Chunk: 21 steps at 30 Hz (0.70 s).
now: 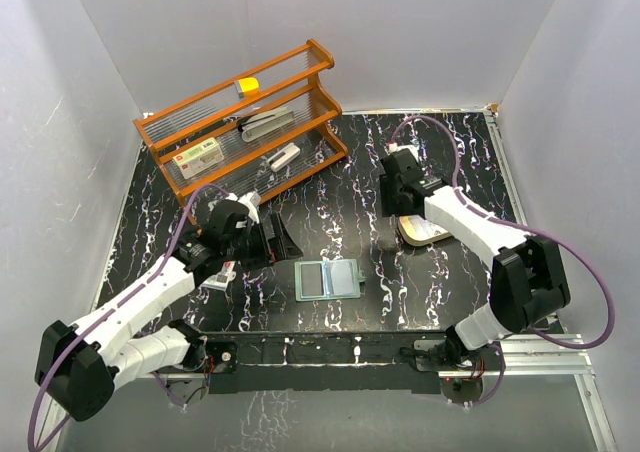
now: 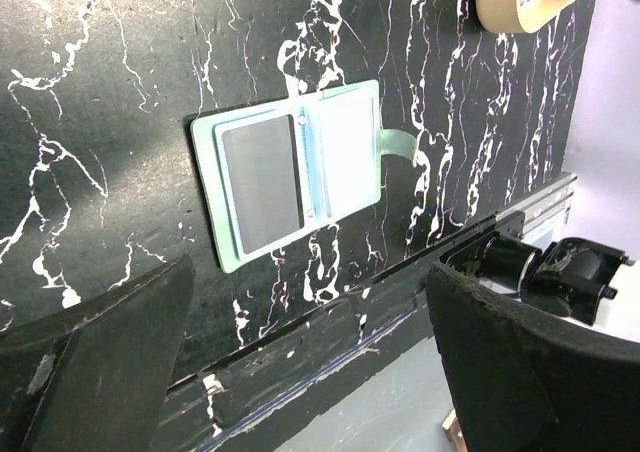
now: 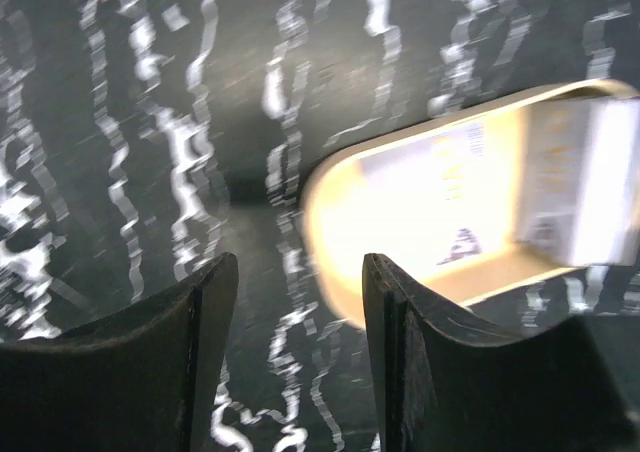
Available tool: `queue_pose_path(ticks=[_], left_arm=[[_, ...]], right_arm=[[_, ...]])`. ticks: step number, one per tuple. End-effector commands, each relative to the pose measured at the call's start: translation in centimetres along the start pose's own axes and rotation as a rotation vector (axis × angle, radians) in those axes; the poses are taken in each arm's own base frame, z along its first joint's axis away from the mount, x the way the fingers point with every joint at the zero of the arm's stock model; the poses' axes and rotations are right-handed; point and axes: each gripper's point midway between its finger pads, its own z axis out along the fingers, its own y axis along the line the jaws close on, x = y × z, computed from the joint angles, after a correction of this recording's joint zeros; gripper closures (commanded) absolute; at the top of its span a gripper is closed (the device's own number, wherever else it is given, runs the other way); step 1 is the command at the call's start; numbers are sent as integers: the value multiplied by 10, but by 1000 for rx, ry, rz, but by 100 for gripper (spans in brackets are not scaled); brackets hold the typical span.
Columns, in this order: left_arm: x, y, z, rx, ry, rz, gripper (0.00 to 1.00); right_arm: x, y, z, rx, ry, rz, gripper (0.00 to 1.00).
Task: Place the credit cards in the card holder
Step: Pick up the credit card from the storage box.
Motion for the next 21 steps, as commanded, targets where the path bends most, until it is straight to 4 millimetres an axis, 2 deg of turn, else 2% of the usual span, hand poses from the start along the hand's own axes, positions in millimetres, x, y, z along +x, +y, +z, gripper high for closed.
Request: queue_pose_path(ticks=[1, 4, 8, 13, 20, 21], left_arm=[[7, 2, -17, -15, 36, 58, 1], [12, 4, -19, -19, 52, 63, 1], [16, 9, -23, -25, 52, 65, 1], [16, 12, -26, -40, 39, 66, 1], [21, 8, -21, 6, 52, 40, 1], [22, 9, -21, 5, 55, 39, 1]], right_arm=[[-39, -66, -11, 295, -79, -57, 49], [-46, -94, -7, 378, -59, -31, 49], [-56, -112, 3, 429, -55, -21, 48], [-52, -135, 13, 514, 12, -49, 48], [-44, -150, 24, 552, 59, -60, 48], [-39, -150, 31, 556, 84, -71, 48]])
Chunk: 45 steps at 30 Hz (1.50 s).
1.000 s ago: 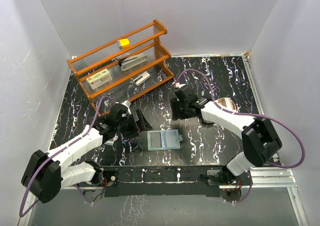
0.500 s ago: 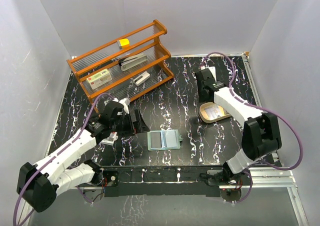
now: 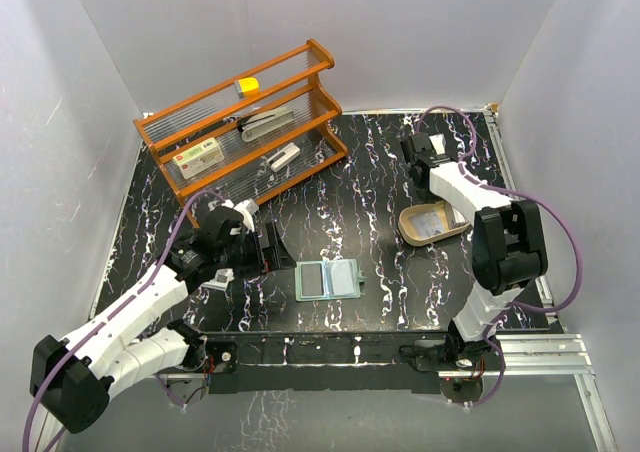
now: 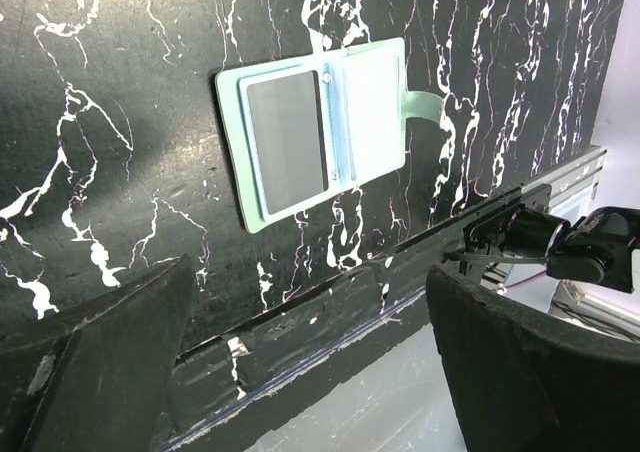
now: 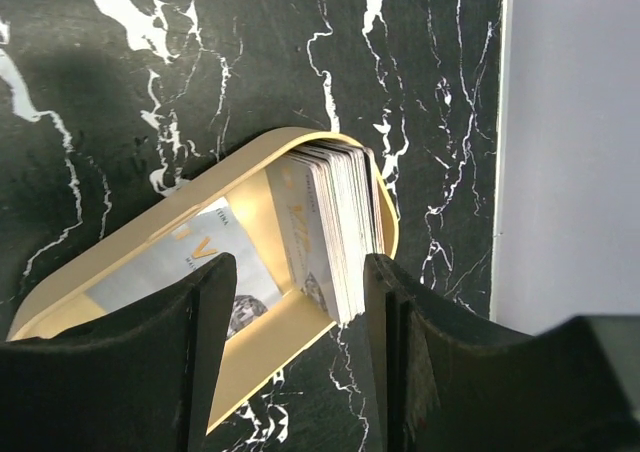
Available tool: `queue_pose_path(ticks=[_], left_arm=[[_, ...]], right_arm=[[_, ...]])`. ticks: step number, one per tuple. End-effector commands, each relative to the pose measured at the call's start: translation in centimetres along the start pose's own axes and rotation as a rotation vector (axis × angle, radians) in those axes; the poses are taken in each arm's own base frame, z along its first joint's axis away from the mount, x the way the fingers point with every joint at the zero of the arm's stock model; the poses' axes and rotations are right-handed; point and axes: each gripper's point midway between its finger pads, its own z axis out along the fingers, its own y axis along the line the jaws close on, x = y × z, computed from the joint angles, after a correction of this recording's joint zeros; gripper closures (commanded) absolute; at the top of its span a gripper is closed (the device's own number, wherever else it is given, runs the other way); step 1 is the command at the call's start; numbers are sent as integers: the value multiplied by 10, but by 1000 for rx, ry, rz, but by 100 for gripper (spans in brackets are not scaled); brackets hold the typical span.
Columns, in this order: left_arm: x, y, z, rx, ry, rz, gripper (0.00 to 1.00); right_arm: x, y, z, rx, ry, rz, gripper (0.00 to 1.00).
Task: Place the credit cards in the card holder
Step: Pick up the credit card from the storage box.
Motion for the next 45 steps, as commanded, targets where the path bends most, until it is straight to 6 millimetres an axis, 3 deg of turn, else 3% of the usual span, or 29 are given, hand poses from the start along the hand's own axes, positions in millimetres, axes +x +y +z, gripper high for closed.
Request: queue_pose_path(ticks=[1, 18, 45], left_arm=[[6, -2, -1, 28, 20, -6, 1], [3, -3, -5, 23, 8, 6, 1], [4, -2, -4, 26, 5, -5, 1]], right_arm=[[-12, -11, 7, 64, -9, -10, 48], [7, -23, 30, 158, 108, -72, 53], [-4, -34, 17, 164, 78, -41, 71]])
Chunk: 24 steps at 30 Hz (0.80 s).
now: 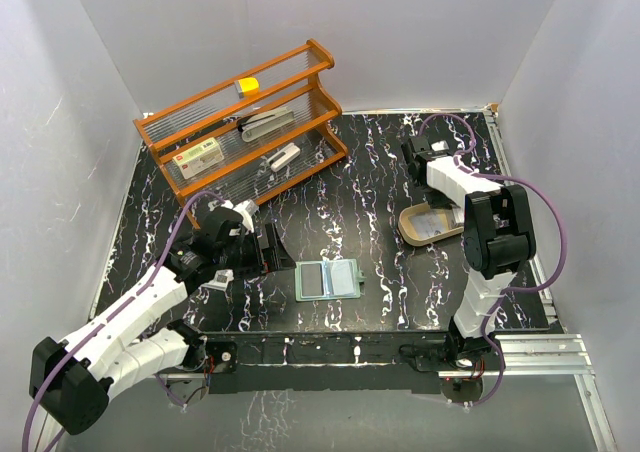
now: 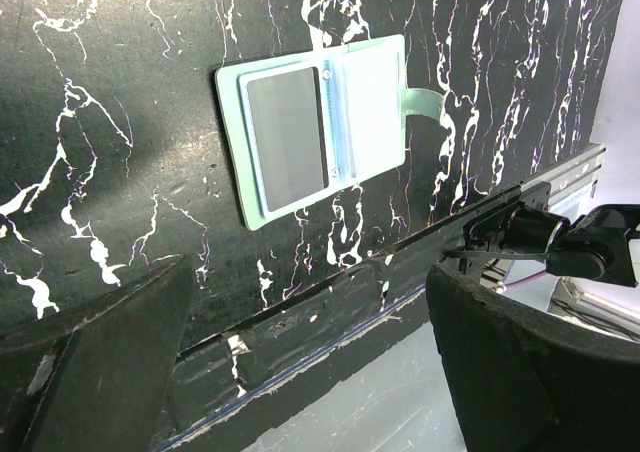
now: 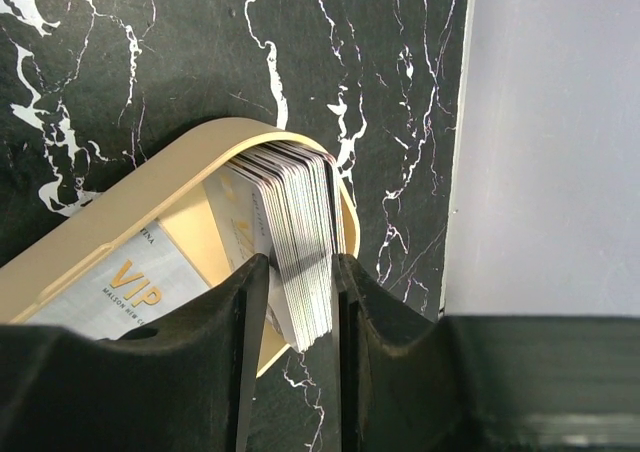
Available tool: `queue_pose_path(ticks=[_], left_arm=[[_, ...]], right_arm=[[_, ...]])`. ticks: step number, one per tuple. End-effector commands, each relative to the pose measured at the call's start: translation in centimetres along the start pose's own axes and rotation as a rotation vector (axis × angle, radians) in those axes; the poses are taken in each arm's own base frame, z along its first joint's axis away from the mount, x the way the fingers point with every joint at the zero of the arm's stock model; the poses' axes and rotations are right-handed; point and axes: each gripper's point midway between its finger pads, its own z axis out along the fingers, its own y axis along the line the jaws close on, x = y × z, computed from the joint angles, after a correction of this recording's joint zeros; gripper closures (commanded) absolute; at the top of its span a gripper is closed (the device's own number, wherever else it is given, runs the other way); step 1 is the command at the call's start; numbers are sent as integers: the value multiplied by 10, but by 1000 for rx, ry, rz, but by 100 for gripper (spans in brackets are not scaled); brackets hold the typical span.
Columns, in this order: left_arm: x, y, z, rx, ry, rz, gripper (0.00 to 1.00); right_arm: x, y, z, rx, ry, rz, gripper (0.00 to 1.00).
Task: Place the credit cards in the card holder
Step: Pick up the credit card from the storage box.
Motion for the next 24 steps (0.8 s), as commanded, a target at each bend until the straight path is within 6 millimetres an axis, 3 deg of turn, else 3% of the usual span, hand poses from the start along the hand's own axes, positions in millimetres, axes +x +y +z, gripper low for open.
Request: queue_pose_path(ticks=[1, 8, 14, 24], left_arm=[[2, -3, -4, 22, 1, -3, 1], [1, -4, -4, 24, -1, -3, 1], [2, -4, -4, 28, -1, -6, 1], [1, -4, -5, 25, -4, -1, 1]], right_arm=[[-23, -19, -14, 31, -65, 69, 71], [-22, -19, -14, 29, -65, 69, 76], [-15, -11, -6, 26, -42, 53, 61], [-10, -22, 3, 55, -7, 66, 62]])
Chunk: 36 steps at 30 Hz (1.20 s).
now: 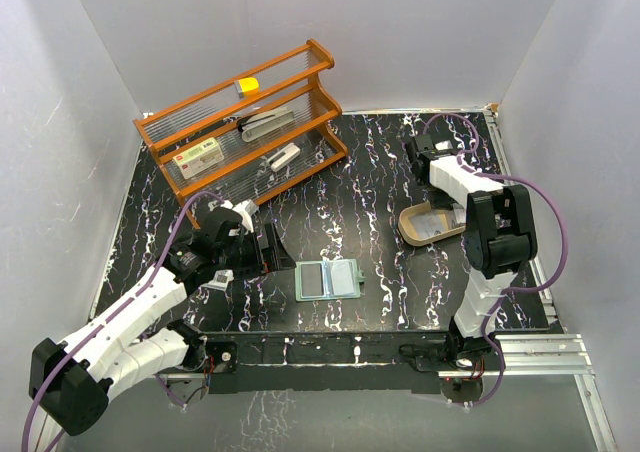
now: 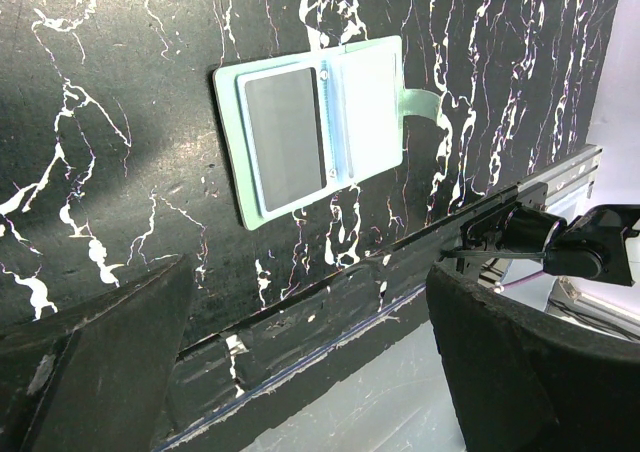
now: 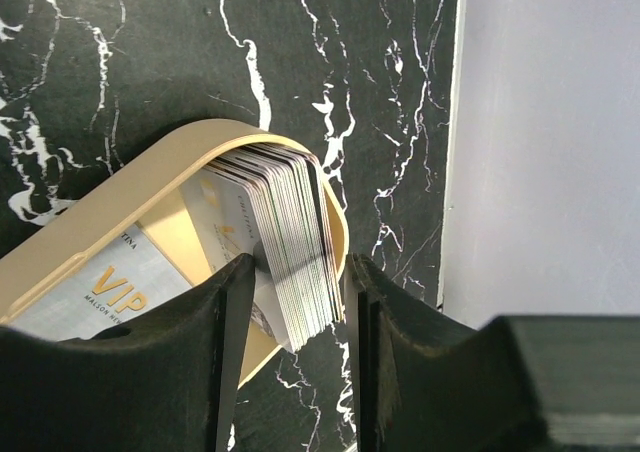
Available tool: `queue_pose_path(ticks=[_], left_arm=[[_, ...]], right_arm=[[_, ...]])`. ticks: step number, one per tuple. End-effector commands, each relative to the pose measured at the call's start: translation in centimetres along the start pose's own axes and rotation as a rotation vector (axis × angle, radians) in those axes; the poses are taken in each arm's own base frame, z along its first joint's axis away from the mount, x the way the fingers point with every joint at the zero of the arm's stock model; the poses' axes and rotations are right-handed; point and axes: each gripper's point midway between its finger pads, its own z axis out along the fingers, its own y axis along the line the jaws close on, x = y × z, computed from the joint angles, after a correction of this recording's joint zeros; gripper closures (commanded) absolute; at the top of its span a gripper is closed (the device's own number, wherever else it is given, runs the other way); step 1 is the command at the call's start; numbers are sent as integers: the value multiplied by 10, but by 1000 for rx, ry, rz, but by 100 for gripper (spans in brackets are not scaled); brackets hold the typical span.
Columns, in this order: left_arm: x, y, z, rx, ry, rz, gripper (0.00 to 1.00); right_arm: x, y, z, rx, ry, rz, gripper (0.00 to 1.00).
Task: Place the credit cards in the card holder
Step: Pick up the credit card from the storage box.
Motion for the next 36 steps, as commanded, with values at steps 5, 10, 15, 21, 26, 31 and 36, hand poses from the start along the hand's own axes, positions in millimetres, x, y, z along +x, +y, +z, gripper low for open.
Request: queue_pose_path(ticks=[5, 10, 15, 21, 26, 31, 36], left_arm=[[2, -3, -2, 24, 2, 3, 1], [1, -3, -2, 23, 3, 2, 1], [1, -4, -2, 26, 5, 0, 1], [2, -3, -3, 25, 3, -2, 1], [2, -3, -4, 23, 0, -1, 1], [1, -4, -5, 27, -2, 0, 1], [2, -4, -4, 27, 0, -1, 1]], right_arm=[[-13, -17, -2, 34, -26, 62, 67], [-18, -19, -8, 12, -53, 80, 72], [-20, -17, -10, -5, -62, 81, 76], [-21, -19, -12, -6, -69, 86, 81], [-21, -21, -13, -3, -73, 87, 84], [-24, -23, -16, -4, -82, 92, 88], [-24, -25, -21, -17, -83, 98, 91]])
